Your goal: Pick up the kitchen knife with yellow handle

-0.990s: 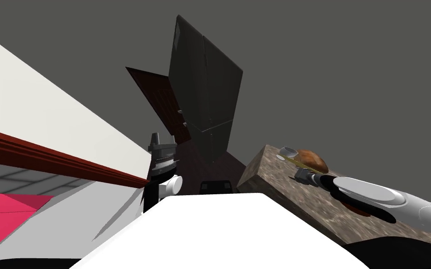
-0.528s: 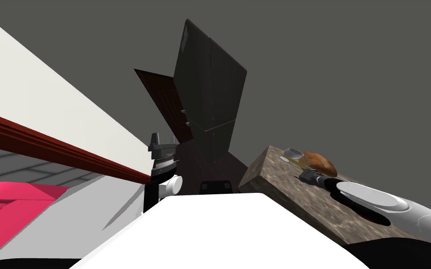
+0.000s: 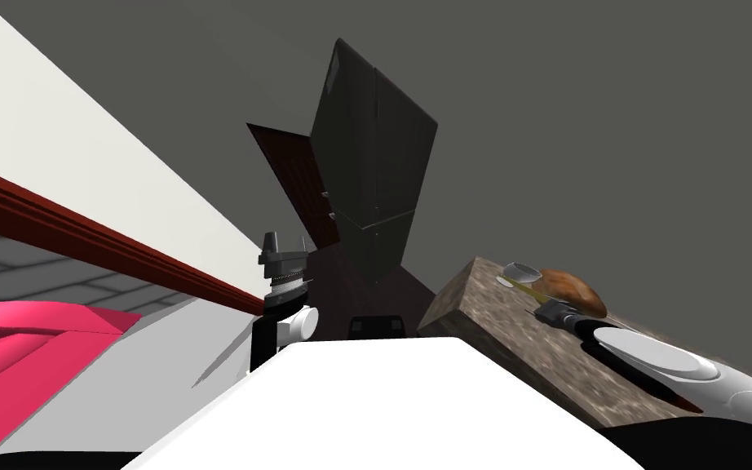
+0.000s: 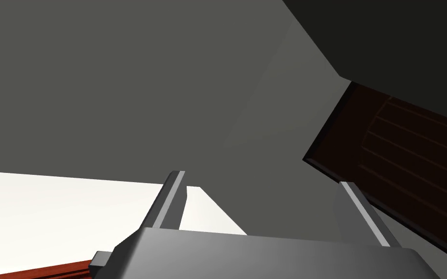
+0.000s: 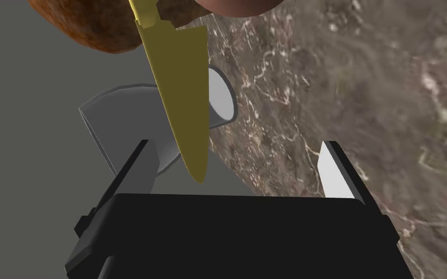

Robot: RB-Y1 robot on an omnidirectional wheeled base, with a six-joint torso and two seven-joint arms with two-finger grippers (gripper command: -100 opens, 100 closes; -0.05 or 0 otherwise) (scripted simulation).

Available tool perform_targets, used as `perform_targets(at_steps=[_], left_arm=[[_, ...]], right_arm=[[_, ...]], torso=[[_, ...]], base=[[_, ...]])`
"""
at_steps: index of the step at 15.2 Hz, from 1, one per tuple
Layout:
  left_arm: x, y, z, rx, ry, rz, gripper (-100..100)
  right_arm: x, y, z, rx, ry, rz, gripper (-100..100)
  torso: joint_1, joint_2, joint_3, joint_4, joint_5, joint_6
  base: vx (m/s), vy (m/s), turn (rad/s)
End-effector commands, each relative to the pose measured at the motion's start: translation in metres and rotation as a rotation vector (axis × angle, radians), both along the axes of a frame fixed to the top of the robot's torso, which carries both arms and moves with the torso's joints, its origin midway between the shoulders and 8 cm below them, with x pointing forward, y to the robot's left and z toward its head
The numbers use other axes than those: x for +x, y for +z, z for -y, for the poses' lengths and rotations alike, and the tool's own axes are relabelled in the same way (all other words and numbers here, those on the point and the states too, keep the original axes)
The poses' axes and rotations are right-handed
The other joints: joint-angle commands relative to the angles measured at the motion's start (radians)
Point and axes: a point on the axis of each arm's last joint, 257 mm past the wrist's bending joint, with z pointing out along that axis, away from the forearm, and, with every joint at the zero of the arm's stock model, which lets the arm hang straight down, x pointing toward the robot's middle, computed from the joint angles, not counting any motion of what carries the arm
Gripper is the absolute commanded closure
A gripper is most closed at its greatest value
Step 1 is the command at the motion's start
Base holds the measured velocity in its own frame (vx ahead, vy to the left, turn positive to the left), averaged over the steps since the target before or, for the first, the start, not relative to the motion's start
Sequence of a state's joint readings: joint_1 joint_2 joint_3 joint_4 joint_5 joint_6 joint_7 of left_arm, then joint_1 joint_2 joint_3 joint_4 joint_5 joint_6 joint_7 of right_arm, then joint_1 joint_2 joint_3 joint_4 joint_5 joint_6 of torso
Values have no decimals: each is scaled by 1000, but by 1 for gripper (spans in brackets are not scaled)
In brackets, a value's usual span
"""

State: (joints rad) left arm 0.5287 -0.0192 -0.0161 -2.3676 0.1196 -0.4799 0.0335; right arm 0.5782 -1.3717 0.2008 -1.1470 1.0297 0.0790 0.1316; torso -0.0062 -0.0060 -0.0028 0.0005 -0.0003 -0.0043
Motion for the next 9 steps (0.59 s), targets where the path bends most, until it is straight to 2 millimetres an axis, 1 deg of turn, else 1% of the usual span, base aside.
perform_targets(at_steps=[1,5,7,8,9], left_arm=[[0,0,0,0,0,0,0],[0,0,0,0,0,0,0],[0,0,0,0,0,0,0],[0,0,0,0,0,0,0],[0,0,0,0,0,0,0]], right_arm=[[-7,0,7,-32,-14,4,-100],[-33,2,31,-120,-66,2,-100],[-33,2,31,-120,-66,2,-100],[-44,3,39,-152,-87,-4,-100],[-49,3,43,-164,-95,-8,-100]], torso=[[0,0,0,0,0,0],[0,0,0,0,0,0],[-1,-1,0,0,0,0],[-1,0,0,0,0,0],[-1,0,0,0,0,0]], base=[[3,13,54],[9,10,82],[10,2,27],[10,3,56],[13,2,87]])
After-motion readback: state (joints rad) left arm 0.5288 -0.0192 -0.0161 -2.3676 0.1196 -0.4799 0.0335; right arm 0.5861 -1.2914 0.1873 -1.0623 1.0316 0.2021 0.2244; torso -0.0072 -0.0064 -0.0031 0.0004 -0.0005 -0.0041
